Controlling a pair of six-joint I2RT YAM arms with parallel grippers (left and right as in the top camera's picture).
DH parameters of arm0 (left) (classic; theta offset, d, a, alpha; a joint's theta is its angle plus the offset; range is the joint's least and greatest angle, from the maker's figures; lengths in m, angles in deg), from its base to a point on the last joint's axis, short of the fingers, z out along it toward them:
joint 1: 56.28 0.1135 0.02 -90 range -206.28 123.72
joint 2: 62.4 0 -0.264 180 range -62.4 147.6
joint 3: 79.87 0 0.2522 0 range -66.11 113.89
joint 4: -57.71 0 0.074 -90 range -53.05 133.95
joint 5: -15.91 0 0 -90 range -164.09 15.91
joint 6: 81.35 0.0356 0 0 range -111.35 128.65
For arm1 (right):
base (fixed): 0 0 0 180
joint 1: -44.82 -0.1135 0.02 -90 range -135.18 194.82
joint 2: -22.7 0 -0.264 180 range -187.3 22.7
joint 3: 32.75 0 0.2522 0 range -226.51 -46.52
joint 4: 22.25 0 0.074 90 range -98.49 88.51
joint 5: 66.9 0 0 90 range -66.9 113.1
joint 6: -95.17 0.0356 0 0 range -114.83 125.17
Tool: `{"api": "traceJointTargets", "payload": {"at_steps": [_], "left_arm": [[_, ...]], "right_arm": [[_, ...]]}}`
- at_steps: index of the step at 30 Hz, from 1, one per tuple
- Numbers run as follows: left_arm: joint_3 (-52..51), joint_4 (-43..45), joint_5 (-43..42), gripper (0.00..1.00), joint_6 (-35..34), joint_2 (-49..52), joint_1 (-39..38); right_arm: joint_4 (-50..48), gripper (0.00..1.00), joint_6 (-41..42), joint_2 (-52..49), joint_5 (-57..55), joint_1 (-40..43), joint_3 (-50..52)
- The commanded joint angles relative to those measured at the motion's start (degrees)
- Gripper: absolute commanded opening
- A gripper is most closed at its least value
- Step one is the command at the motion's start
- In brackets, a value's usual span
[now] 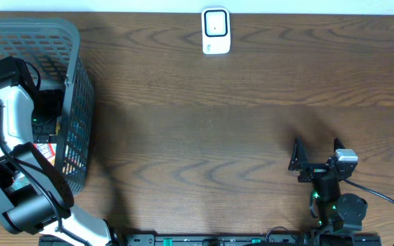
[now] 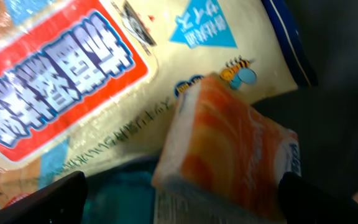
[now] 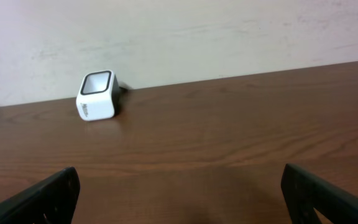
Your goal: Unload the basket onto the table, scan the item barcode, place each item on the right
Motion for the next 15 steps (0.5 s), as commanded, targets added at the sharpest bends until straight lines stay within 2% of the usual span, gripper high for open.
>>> {"api": "traceJointTargets", "payload": {"at_steps": [1, 8, 12, 15], "left_arm": [[0.02, -0.02, -1.73, 0.98, -0.87, -0.61, 0.15], [-0.81, 1.64, -1.51, 0.98, -0.85, -0.44, 0.09], [-2.01, 2.51, 0.50, 0.74, -0.83, -0.44, 0.00], [-3.21, 3.96, 2.16, 0.62, -0.79, -0.44, -0.31]], "right_arm": [[0.22, 0.99, 0.15, 0.31, -0.31, -0.22, 0.04], [0.22, 0.99, 0.15, 0.31, -0.31, -0.22, 0.04], [0.22, 0.99, 0.15, 0.31, -0.33, -0.22, 0.04], [0.22, 0.99, 0.15, 0.31, -0.31, -0.22, 0.04]]}}
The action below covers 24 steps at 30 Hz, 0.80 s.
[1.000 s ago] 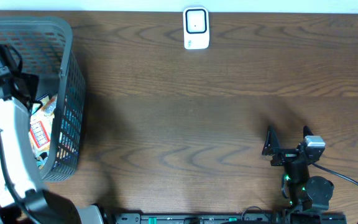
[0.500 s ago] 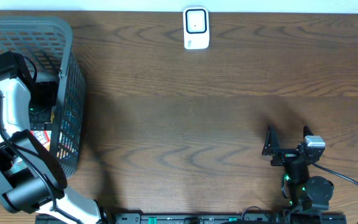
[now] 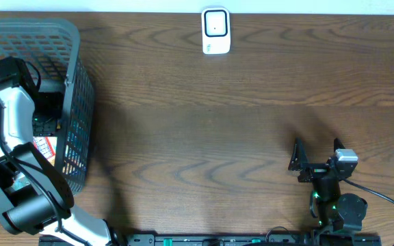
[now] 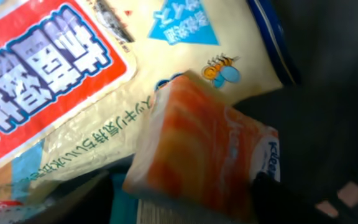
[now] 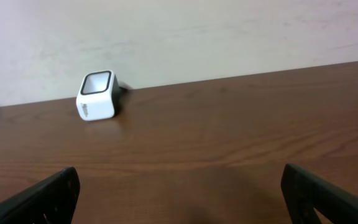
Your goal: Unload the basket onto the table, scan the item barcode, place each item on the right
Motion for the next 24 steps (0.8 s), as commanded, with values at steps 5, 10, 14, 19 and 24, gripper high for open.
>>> {"api": "traceJointTargets", "payload": {"at_steps": [5, 10, 14, 19, 24], "left_arm": [[-2.54, 2.60, 2.73, 0.21, 2.03, -0.37, -0.26], [-2.01, 4.96, 2.69, 0.07, 8.61, -1.07, -0.22], [0.50, 4.90, 2.47, 0.08, 12.81, -5.16, -0.09], [3.56, 6.34, 2.49, 0.07, 13.73, -16.33, -0.09], [4.15, 11.19, 2.49, 0.07, 13.73, -32.41, -0.11]], "right_arm": [[0.22, 0.99, 0.15, 0.31, -0.35, -0.22, 0.04], [0.22, 0.99, 0.15, 0.31, -0.33, -0.22, 0.04], [0.22, 0.99, 0.15, 0.31, -0.35, -0.22, 0.04], [0.22, 0.99, 0.15, 0.31, -0.33, -0.22, 0.04], [0.22, 0.99, 0.15, 0.31, -0.33, -0.22, 0.04]]}}
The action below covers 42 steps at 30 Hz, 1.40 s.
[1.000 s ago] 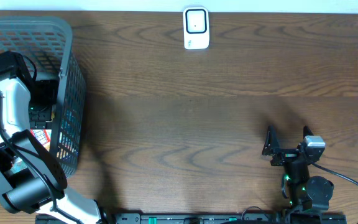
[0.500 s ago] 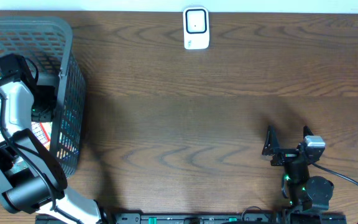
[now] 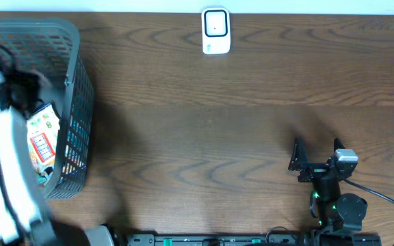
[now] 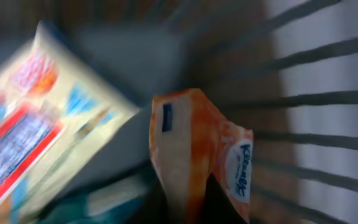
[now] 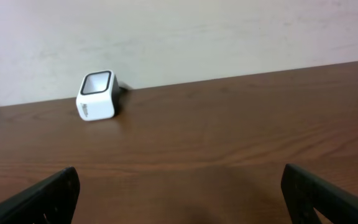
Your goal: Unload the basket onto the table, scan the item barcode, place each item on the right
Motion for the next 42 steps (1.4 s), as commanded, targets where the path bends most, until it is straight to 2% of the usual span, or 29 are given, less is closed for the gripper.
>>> {"api": "traceJointTargets", "payload": {"at_steps": [1, 4, 7, 10, 13, 15, 18, 21, 26, 35, 42], "left_arm": [[2.19, 1.66, 0.68, 0.07, 1.60, -12.09, -0.15], [2.10, 2.12, -0.31, 0.07, 1.70, -19.78, -1.73], [1.25, 1.86, -10.29, 0.07, 6.12, -25.07, -6.25], [-0.35, -1.86, -19.80, 0.07, 10.45, -26.99, -13.94], [-3.45, -3.87, -20.57, 0.07, 16.04, -26.36, -23.15], [-6.80, -3.61, -20.52, 0.07, 21.86, -24.85, -30.29], [-11.93, -2.12, -20.52, 0.07, 27.06, -20.90, -39.50], [-16.11, 0.81, -20.33, 0.07, 30.05, -15.80, -46.23], [-20.72, 6.10, -17.27, 0.07, 30.32, -5.40, -54.18], [-21.27, 15.78, -17.64, 0.07, 30.29, 12.83, -60.24], [-21.27, 21.40, -20.17, 0.07, 30.32, 15.06, -63.43]], "right_arm": [[0.22, 0.99, 0.15, 0.31, -0.33, -0.22, 0.04], [0.22, 0.99, 0.15, 0.31, -0.33, -0.22, 0.04], [0.22, 0.99, 0.15, 0.31, -0.35, -0.22, 0.04], [0.22, 0.99, 0.15, 0.31, -0.33, -0.22, 0.04], [0.22, 0.99, 0.15, 0.31, -0.35, -0.22, 0.04], [0.22, 0.99, 0.15, 0.31, -0.33, -0.22, 0.04], [0.22, 0.99, 0.15, 0.31, -0.33, -0.22, 0.04], [0.22, 0.99, 0.15, 0.31, -0.33, -0.22, 0.04], [0.22, 0.99, 0.15, 0.31, -0.33, -0.22, 0.04], [0.22, 0.99, 0.15, 0.31, -0.33, -0.22, 0.04], [0.22, 0.99, 0.15, 0.31, -0.33, -0.22, 0.04]]}}
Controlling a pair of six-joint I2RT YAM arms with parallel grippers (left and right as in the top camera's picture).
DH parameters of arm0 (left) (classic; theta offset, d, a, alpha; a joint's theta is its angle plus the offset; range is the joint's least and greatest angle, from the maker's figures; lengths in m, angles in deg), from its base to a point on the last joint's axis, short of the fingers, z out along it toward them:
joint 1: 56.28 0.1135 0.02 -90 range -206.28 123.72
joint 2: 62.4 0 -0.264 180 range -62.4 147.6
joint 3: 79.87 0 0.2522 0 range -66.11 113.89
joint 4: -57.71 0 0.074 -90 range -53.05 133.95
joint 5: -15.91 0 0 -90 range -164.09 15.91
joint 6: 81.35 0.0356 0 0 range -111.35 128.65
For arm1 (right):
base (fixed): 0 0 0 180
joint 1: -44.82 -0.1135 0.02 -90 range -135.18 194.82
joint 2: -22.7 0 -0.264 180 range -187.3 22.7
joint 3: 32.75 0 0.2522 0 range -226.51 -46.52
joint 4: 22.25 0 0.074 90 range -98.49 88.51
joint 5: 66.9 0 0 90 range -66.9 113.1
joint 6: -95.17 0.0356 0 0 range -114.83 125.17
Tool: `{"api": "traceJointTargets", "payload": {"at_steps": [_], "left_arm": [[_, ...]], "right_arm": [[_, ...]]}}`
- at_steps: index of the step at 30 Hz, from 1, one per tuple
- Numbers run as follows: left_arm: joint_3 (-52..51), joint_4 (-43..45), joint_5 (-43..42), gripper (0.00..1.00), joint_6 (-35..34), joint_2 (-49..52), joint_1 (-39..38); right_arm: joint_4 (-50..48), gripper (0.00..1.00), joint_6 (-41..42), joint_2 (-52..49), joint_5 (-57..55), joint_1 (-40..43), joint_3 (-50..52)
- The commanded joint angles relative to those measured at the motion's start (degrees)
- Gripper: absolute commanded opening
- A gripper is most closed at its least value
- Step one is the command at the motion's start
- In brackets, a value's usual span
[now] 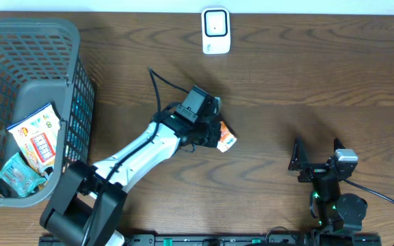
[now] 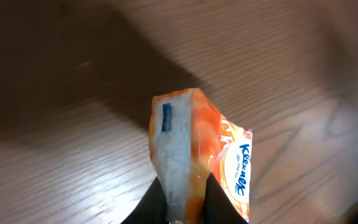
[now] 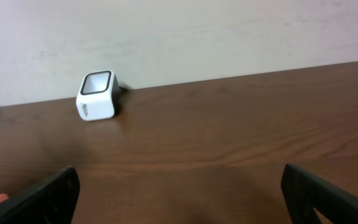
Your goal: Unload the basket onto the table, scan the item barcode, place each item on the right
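An orange and white Kleenex tissue pack (image 1: 223, 137) (image 2: 201, 155) hangs over the middle of the table, with my left gripper (image 1: 211, 137) (image 2: 185, 202) shut on its lower edge. The white barcode scanner (image 1: 215, 30) (image 3: 96, 95) stands at the table's far edge, some way beyond the pack. My right gripper (image 1: 316, 156) (image 3: 182, 193) rests open near the front right, nothing between its fingers. A sliver of the pack shows at the right wrist view's left edge.
A grey mesh basket (image 1: 70, 89) stands at the far left, holding a yellow and red snack bag (image 1: 40, 137) and a teal packet (image 1: 18, 174). A pale wall (image 3: 229, 31) rises behind the scanner.
My left arm has left the basket with the tissue pack and now holds it over the middle of the table. The right arm has not moved.
My left gripper was open over the tissue pack on the snack bag inside the basket. It then closed in around the pack, then held it raised by the basket wall. Now the pack hangs over the table's middle.
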Motion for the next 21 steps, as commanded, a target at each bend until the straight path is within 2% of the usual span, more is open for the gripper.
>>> {"api": "traceJointTargets", "payload": {"at_steps": [1, 3, 4, 5, 6, 7, 8, 12, 15, 18, 21], "left_arm": [[-0.02, 2.51, -1.40, 0.07, 0.79, -0.55, -1.64], [-0.02, 4.92, -1.36, 0.08, 0.79, -0.55, -2.23], [-0.02, 5.81, -1.36, 0.32, 0.79, -0.55, -2.27], [-0.02, 6.54, -1.36, 0.48, 0.79, -0.55, -2.27], [0.00, 7.19, -1.33, 0.73, 0.79, -0.55, -2.25], [0.04, 7.93, -1.36, 0.88, 0.79, -0.57, -2.08], [0.46, 8.11, -1.38, 0.98, 0.76, -0.90, -1.81], [3.89, 5.62, -1.40, 0.98, 1.31, -3.80, -0.92], [7.50, 1.44, -0.09, 0.98, 5.14, -8.70, 0.28], [11.72, -4.66, 9.62, 0.98, 6.88, -14.58, 2.10], [15.52, -8.46, 23.39, 0.98, 7.02, -21.03, 4.59]], "right_arm": [[0.22, 0.99, 0.15, 0.31, -0.33, -0.22, 0.04], [0.22, 0.99, 0.15, 0.31, -0.31, -0.22, 0.04], [0.22, 0.99, 0.15, 0.31, -0.31, -0.22, 0.04], [0.22, 0.99, 0.15, 0.31, -0.33, -0.22, 0.04], [0.22, 0.99, 0.15, 0.31, -0.33, -0.22, 0.04], [0.22, 0.99, 0.15, 0.31, -0.31, -0.22, 0.04], [0.22, 0.99, 0.15, 0.31, -0.31, -0.22, 0.04], [0.22, 0.99, 0.15, 0.31, -0.31, -0.22, 0.04], [0.22, 0.99, 0.15, 0.31, -0.31, -0.22, 0.04], [0.22, 0.99, 0.15, 0.31, -0.31, -0.22, 0.04], [0.22, 0.99, 0.15, 0.31, -0.33, -0.22, 0.04]]}}
